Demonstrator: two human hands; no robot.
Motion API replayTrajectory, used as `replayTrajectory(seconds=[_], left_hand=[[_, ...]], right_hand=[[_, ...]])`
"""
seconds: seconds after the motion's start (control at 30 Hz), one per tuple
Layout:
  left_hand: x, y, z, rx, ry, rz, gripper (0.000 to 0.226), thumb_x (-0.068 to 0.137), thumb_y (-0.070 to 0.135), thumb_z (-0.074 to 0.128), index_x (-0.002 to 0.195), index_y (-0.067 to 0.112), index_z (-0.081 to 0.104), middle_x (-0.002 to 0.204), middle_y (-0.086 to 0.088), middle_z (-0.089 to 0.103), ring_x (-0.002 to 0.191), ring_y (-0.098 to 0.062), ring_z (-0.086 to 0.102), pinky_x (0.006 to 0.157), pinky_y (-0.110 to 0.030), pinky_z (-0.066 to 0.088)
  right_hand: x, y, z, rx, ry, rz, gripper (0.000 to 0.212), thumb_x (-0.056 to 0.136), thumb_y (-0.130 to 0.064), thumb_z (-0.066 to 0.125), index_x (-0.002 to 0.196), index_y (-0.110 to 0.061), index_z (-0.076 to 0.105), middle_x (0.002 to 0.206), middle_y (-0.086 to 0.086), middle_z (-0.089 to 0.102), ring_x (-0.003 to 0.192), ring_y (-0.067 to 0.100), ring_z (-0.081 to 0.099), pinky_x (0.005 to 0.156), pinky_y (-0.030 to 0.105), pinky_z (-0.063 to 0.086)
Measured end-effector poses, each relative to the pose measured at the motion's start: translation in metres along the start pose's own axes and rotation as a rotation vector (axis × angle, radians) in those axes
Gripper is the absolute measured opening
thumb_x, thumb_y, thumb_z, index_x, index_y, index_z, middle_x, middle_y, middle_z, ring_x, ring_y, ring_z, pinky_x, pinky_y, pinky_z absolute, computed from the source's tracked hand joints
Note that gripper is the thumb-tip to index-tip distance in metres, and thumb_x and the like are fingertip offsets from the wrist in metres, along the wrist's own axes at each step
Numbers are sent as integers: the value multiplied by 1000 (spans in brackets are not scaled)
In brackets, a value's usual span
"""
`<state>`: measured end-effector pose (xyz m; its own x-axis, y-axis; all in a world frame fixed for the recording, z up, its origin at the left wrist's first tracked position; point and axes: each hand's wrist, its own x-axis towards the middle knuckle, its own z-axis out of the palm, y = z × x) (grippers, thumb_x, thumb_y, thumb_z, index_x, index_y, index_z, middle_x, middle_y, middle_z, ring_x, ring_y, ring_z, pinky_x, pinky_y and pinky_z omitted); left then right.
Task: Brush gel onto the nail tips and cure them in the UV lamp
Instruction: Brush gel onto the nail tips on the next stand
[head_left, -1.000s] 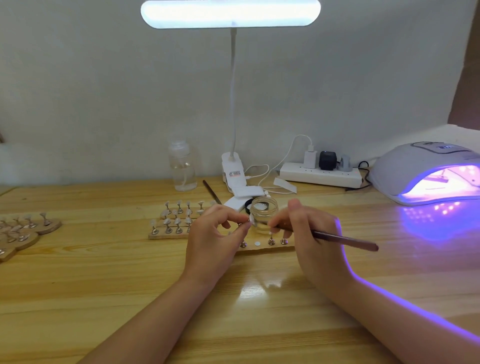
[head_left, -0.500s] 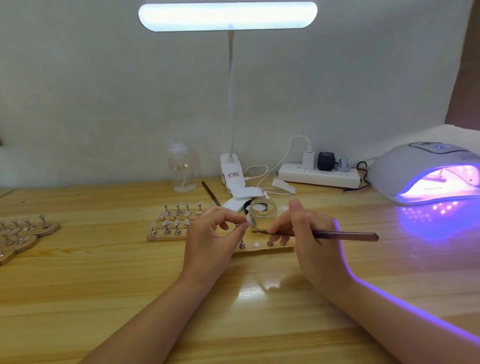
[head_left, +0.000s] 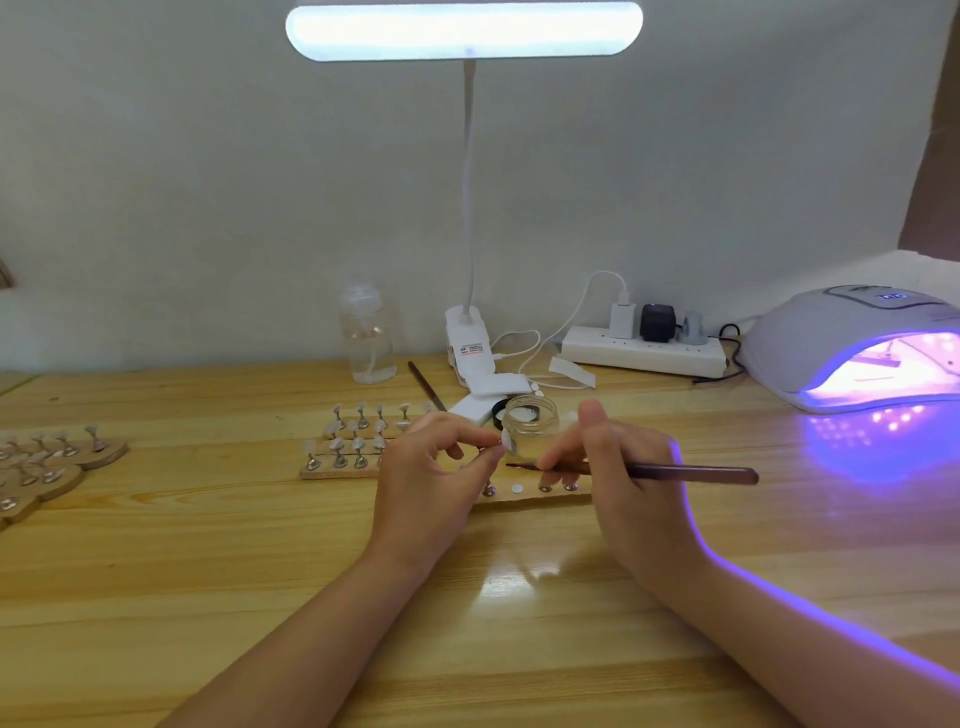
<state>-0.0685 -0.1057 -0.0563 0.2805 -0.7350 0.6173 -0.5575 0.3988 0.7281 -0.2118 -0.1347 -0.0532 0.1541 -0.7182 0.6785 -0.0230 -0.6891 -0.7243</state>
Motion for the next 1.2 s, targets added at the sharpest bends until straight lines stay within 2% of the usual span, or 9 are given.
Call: replayTrajectory(seconds=[0.13,0.3,0.4,0.6,0.7,0.8,0.9,1.03,1.2], left_hand=[[0,0,0,-14,-5,-2,29,68,5,76,67,32,66,73,8,65,69,-1,49,64,-5,36],[0,1,0,-20,-11,0,27,68,4,76,68,30,67,73,6,65,69,-4,49,62,-5,36],[0,2,0,-50,-6,3,28,68,2,76,68,28,68,74,0,65,69,-11,49,57,-5,39],[0,2,0,-66,-14,2,23,68,3,76,69,25,69,75,-3,66,70,-14,50,56,-5,39],[0,3,0,-58,-18,-1,24,68,3,76,69,26,69,75,-2,66,69,-12,49,57,-5,38],[0,3,0,-52,-11,-8,27,68,4,76,68,29,68,74,1,66,68,-10,49,58,-4,38],[0,2,1,-44,2,-9,28,68,5,77,67,31,67,73,5,66,67,-8,50,60,-4,36],[0,1,0,-34,3,-10,30,68,8,77,66,36,66,72,8,66,68,-4,50,63,-5,36],[0,-1,0,-24,8,-9,28,68,9,77,68,34,66,72,8,66,68,-4,51,65,-5,36]], right_hand=[[0,0,-1,-134,-3,-85,40,89,-41,32,72,-25,65,68,-15,64,68,2,61,62,16,47],[-1,0,0,-64,4,-18,44,86,-47,34,63,-28,65,59,-8,65,61,9,63,62,33,51],[-1,-1,0,-149,8,-69,40,89,-42,33,71,-25,66,70,-12,66,70,6,64,67,35,53],[1,-5,1,-160,40,-99,35,89,-40,33,72,-31,62,72,-12,65,74,9,64,69,42,53],[0,-4,2,-149,10,-33,37,87,-45,33,69,-32,63,69,-11,66,72,10,64,69,42,52],[-1,-4,1,-91,30,-36,42,87,-46,32,66,-29,64,63,-7,65,65,10,63,65,36,52],[0,-3,0,-164,23,-57,34,87,-45,31,74,-36,61,72,-16,65,74,3,62,66,19,48],[-2,-3,1,-31,29,17,44,85,-49,34,63,-29,65,61,-3,66,64,12,64,65,35,52],[-2,-1,1,-62,18,17,41,85,-48,34,70,-29,66,70,-7,68,69,8,64,66,26,52]])
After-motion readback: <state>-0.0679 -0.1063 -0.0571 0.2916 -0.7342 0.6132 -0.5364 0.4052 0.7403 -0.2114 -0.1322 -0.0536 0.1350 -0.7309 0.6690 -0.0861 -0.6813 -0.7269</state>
